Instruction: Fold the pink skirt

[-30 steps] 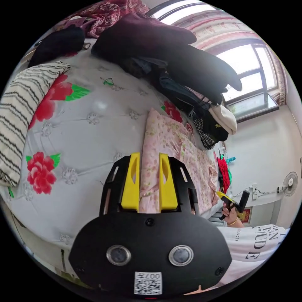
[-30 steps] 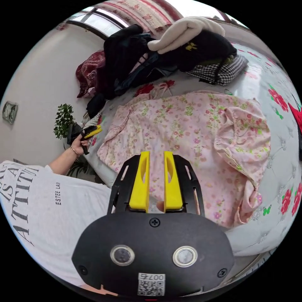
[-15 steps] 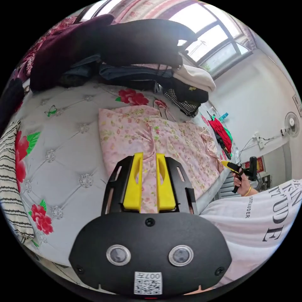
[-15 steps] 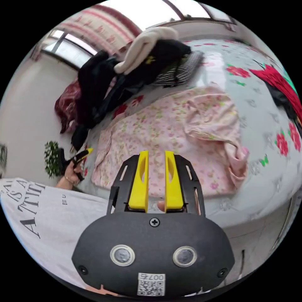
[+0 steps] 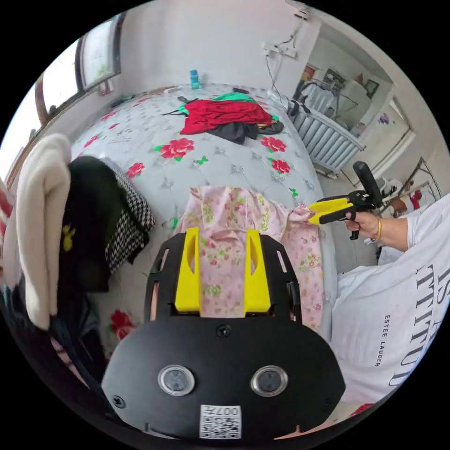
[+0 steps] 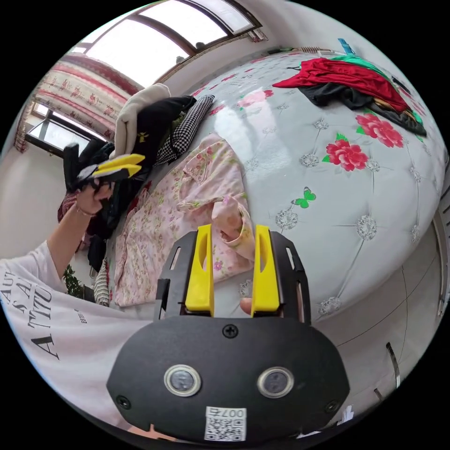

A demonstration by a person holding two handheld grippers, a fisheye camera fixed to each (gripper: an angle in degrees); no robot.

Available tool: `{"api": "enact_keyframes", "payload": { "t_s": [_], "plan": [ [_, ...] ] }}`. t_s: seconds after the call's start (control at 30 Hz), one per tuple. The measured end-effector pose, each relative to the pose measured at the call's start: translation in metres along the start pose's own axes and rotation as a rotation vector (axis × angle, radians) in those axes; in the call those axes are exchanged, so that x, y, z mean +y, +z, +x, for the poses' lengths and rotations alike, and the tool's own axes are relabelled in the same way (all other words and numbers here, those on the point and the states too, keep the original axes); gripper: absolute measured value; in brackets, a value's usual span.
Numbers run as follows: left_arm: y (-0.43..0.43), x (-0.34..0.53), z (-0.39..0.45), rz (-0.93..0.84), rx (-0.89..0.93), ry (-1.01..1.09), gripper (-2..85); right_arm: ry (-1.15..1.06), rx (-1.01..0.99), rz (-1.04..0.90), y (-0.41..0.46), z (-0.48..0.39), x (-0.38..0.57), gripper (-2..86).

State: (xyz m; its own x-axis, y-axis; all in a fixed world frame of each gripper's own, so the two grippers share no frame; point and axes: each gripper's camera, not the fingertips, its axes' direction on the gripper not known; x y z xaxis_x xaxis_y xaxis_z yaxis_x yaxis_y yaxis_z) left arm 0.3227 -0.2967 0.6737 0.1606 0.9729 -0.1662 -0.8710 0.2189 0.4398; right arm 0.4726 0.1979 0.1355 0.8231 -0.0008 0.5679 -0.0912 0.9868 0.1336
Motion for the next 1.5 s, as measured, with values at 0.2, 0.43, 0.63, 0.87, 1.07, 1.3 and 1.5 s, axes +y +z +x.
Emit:
{"api": "enact_keyframes", "payload": {
  "t_s": [0.2,0.43,0.63,0.87,1.07,1.3,1.5],
  "plan": [
    [0.089,-0.129,0.019,-0.160,-0.017,0.307,14.3,-0.102,0.010,-0.045,0.015,-0.006,0.010,9.1],
    [0.181,-0.157,0.031,-0.383,0.049,0.478,11.1,-0.185,0.022,-0.096,0.020,0.002,0.009,4.5],
    [0.181,-0.144,0.011,-0.297,0.093,0.348,-0.5,-0.234,-0.010,-0.140,0.017,0.009,-0.001,0.6],
    [0.153,-0.114,0.002,-0.216,0.104,0.283,-0.9,-0.296,-0.068,-0.098,-0.011,-0.011,-0.005,-0.2],
    [0.072,-0.059,-0.011,0.050,0.061,0.165,-1.0,-0.504,-0.074,-0.077,-0.032,-0.079,0.001,-0.3],
    [-0.027,0.087,-0.026,0.243,-0.058,-0.050,-1.0,-0.862,-0.134,-0.165,-0.018,-0.197,0.027,-0.3],
    [-0.044,0.213,-0.037,0.210,-0.105,-0.250,-0.6,-1.050,-0.190,-0.405,0.071,-0.271,0.063,0.0]
  ]
}}
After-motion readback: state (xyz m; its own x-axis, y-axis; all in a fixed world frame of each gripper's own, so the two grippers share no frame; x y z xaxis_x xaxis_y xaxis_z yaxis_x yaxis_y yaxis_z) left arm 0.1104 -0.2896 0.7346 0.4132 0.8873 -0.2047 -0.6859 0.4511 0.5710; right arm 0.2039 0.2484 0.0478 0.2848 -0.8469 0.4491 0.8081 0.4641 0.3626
